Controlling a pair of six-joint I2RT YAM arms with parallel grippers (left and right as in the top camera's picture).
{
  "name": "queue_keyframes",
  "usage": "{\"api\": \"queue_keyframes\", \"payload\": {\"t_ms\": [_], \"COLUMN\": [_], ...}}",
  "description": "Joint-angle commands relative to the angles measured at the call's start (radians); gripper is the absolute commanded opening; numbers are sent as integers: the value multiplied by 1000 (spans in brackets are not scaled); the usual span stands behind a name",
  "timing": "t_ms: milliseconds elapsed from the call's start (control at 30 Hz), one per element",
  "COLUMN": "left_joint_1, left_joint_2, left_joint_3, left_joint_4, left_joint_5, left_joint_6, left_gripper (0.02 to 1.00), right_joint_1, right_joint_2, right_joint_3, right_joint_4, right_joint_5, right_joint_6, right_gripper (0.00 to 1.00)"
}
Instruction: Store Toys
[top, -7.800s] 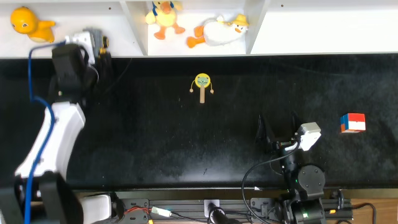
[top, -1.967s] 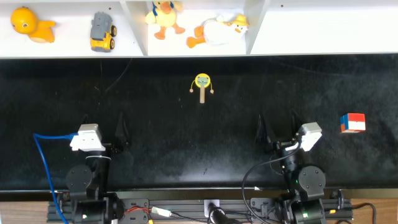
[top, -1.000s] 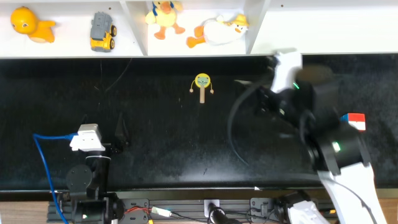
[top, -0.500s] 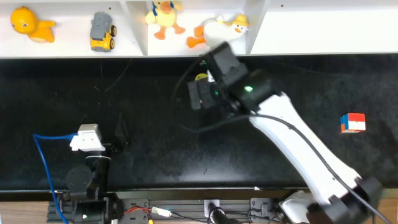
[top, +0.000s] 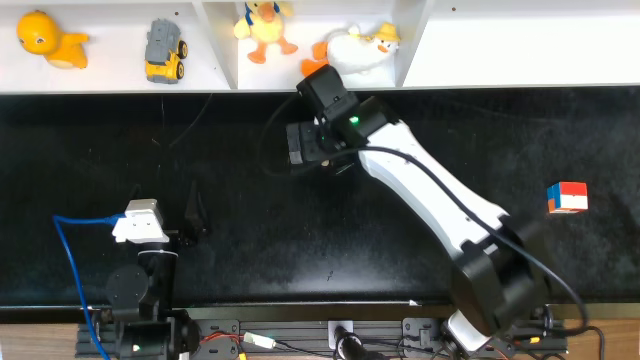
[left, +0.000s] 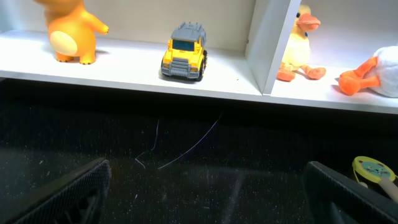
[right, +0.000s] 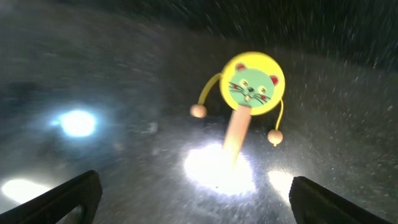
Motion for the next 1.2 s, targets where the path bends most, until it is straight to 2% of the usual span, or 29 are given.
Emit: {"api": "queue_keyframes", "payload": {"t_ms": [33,167,300,400,600,733,1200], "left_joint_1": [-5,-5,-5,-5,-5,-5,-5], "left_joint_2": [-12,-12,-12,-12,-12,-12,-12], "left_joint_3": [-7,-7,-7,-7,-7,-7,-7], "left_joint_4": [2,2,2,2,2,2,2], "left_joint_5": [-9,-9,-9,-9,-9,-9,-9], "left_joint_6": [-15,-15,-15,-15,-15,-15,-15], "left_gripper": [998,998,998,998,996,998,996], "right_joint_1": [3,3,3,3,3,3,3], "right_joint_2": [76,137,183,203,206,207,207], "right_joint_3": [23,23,23,23,23,23,-22], "right_joint_4": [5,5,11,13,39,48,52], "right_joint_5": [42,41,33,29,34,39,69], "right_joint_6": [87,135,140,145,158,158,157], "right_gripper": [996,989,958,882,792,658,595]}}
